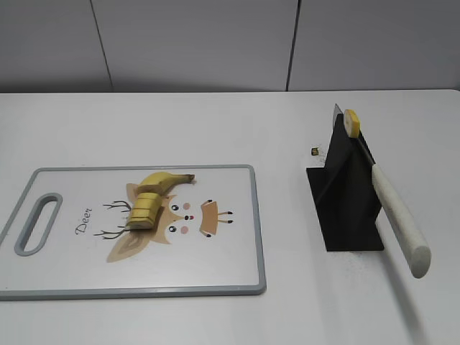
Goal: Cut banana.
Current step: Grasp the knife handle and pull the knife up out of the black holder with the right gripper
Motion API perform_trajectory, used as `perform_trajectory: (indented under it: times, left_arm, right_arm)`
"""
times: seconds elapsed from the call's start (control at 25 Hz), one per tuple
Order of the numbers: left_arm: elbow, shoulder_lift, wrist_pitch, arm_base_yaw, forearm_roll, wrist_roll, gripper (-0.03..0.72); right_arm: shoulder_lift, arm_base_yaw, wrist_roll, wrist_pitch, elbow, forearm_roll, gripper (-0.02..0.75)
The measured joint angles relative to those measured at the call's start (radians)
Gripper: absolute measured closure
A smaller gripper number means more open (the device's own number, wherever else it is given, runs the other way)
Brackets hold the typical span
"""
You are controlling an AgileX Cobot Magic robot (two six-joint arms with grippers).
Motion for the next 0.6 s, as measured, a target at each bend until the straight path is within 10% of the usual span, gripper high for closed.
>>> perform_trajectory:
  times: [0.6]
  left_arm:
    - [0.000,0.000,0.000,0.000,0.000,0.000,0.145]
  right_arm:
    - [0.000,0.000,0.001,0.000,0.000,0.000,0.174]
